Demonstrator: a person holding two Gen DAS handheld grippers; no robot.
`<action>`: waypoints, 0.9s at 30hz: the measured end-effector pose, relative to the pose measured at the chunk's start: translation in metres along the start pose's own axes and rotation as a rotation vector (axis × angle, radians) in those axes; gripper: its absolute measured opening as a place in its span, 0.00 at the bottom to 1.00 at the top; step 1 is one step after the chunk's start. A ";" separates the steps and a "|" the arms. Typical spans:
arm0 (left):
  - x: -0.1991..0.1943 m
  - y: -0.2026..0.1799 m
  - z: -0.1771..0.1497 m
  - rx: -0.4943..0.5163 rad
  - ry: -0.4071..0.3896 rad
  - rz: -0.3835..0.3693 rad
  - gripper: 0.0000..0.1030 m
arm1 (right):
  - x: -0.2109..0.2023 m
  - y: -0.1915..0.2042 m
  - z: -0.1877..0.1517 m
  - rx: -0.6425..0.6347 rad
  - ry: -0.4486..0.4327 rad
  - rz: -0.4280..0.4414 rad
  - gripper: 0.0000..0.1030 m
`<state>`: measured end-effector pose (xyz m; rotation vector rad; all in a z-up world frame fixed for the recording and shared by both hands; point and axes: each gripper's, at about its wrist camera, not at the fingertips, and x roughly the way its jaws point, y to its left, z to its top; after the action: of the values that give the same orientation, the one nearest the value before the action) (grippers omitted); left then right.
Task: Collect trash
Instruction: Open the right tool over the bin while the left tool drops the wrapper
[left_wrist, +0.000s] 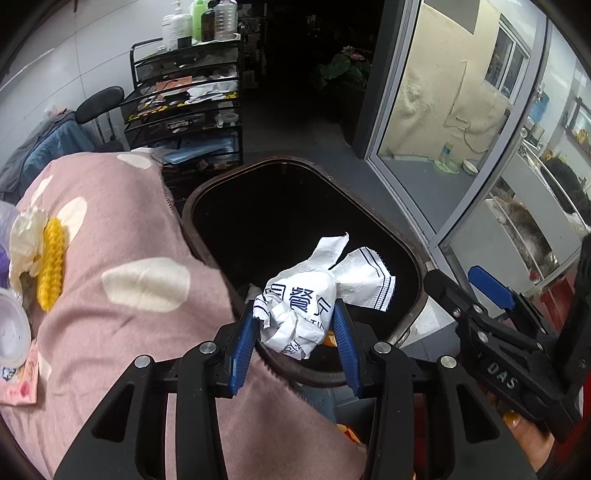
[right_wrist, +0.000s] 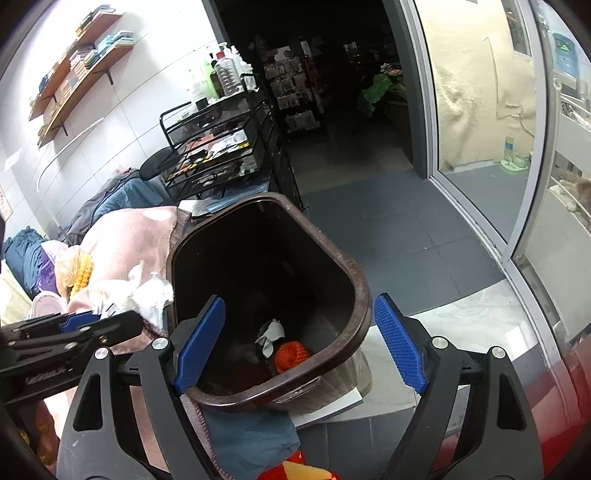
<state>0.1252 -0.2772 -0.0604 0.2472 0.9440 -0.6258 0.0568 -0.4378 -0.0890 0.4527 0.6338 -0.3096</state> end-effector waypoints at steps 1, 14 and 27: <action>0.002 -0.001 0.003 0.005 0.003 0.007 0.40 | -0.001 -0.001 0.001 0.002 -0.002 -0.002 0.80; 0.036 -0.010 0.019 0.024 0.069 0.043 0.66 | 0.000 -0.018 0.001 0.038 -0.001 -0.038 0.83; 0.020 0.000 0.019 0.007 0.011 0.061 0.90 | 0.002 -0.019 -0.001 0.046 0.008 -0.049 0.84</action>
<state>0.1469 -0.2938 -0.0655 0.2851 0.9412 -0.5724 0.0501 -0.4542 -0.0975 0.4831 0.6468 -0.3698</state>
